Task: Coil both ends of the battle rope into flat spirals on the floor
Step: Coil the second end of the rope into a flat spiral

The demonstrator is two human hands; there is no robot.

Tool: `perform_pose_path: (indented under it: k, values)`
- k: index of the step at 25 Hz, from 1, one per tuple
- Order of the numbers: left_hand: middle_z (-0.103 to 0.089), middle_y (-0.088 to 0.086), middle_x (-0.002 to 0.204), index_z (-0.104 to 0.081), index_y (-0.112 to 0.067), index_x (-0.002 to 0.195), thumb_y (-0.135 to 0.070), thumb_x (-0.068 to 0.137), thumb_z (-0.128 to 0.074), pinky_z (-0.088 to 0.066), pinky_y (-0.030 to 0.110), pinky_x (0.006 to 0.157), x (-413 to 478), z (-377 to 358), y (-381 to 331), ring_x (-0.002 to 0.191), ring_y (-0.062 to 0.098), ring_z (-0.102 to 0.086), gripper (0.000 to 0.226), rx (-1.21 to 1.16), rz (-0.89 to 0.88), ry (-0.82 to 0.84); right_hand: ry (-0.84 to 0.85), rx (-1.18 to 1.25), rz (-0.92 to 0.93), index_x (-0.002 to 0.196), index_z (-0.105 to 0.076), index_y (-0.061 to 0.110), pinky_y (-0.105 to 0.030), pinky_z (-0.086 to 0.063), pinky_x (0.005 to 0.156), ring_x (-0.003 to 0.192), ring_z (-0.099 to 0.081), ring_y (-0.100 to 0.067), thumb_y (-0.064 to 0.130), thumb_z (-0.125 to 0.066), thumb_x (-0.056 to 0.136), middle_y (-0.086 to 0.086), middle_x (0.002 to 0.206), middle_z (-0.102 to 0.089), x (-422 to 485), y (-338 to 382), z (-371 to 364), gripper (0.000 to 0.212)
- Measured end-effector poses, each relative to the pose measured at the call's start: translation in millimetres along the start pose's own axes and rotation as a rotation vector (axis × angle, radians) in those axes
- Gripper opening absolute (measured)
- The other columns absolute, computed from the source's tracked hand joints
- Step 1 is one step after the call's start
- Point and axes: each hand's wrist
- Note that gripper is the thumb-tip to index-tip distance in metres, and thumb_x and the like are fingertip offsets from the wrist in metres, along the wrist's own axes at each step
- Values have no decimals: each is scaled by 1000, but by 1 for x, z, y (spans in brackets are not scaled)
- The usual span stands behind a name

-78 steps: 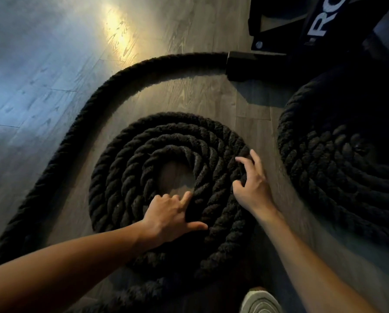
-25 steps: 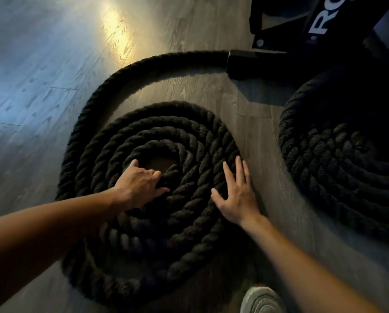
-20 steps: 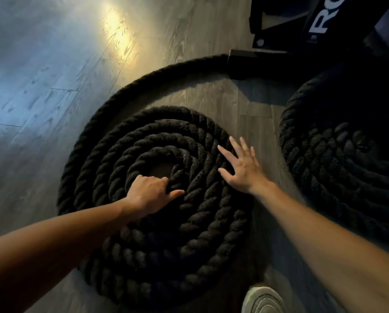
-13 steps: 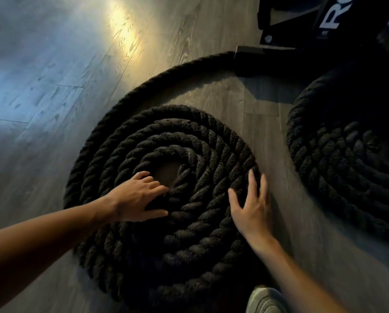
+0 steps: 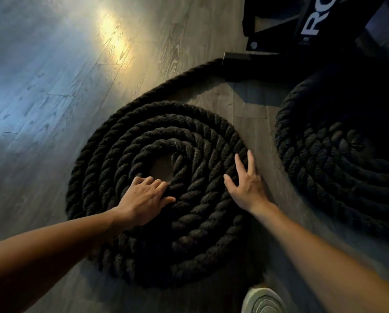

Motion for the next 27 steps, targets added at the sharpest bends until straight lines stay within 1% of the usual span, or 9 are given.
perform_pose_path:
  k: [3, 6, 9, 11, 14, 16, 18, 21, 27]
  values:
    - [-65, -4, 116, -55, -25, 115, -73, 93, -14, -37, 42, 97, 30, 9, -19, 114, 23, -57, 67, -8, 106, 80, 49, -26, 41, 159, -22, 24, -49, -30, 115, 150, -16, -36, 54, -49, 96, -6, 168, 7, 41, -19, 21, 75]
    - [-65, -1, 122, -54, -22, 122, -71, 95, -21, -37, 44, 102, 45, 14, -25, 118, 24, -56, 65, -35, 105, 81, 41, -14, 15, 157, -27, 27, -47, -28, 118, 152, -11, -30, 53, -50, 97, -4, 168, 4, 54, -21, 31, 69]
    - [-60, 2, 130, -36, -16, 149, -61, 100, -20, -40, 39, 102, 34, 11, -6, 121, 23, -55, 68, 23, -115, 42, -118, 62, -172, 155, -31, 28, -45, -34, 110, 148, -24, -37, 52, -46, 98, -11, 167, -4, 15, -6, 12, 64]
    - [-55, 3, 137, -25, -17, 156, -55, 102, -24, -39, 36, 107, 29, 17, 19, 129, 23, -49, 66, 47, -270, 108, -198, 71, -256, 157, -26, 23, -49, -29, 113, 147, -21, -42, 55, -45, 97, -18, 166, -3, -35, 9, -10, 71]
    - [-53, 1, 144, -39, -23, 149, -62, 100, -20, -25, 43, 119, 40, 29, 49, 145, 23, -34, 66, 259, -370, 184, -218, 27, -280, 159, -21, 17, -52, -24, 118, 149, -11, -42, 63, -39, 92, -21, 165, 4, -87, 25, -32, 83]
    - [-55, -2, 140, -46, -23, 139, -67, 96, -12, -21, 45, 120, 46, 28, 52, 142, 19, -38, 71, 335, -381, 225, -199, 34, -272, 158, -20, 14, -53, -25, 117, 148, -11, -44, 62, -40, 90, -22, 165, 5, -84, 26, -32, 86]
    - [-57, -4, 130, -49, -23, 129, -66, 94, -8, -29, 40, 113, 46, 26, 43, 129, 17, -50, 69, 301, -341, 206, -169, 22, -264, 159, -19, 13, -53, -24, 117, 148, -10, -45, 59, -44, 91, -23, 164, 8, -68, 21, -25, 85]
    - [-61, -1, 111, -56, -20, 114, -62, 97, -19, -43, 38, 92, 51, 27, 29, 106, 22, -61, 58, 252, -265, 62, -142, -6, -213, 159, -17, 13, -53, -24, 117, 148, -9, -47, 54, -46, 95, -22, 164, 12, -32, 8, -14, 81]
    - [-62, 2, 111, -54, -17, 112, -61, 100, -24, -40, 39, 86, 96, 31, -19, 104, 24, -59, 55, 225, -178, 12, -163, -63, -94, 157, -26, 11, -49, -22, 122, 154, 6, -27, 52, -44, 97, -18, 167, 1, 33, -41, 33, 75]
Point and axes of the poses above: each hand's wrist, its own x-axis towards the middle knuckle, its own z-axis out of the back of the hand, y = z × x
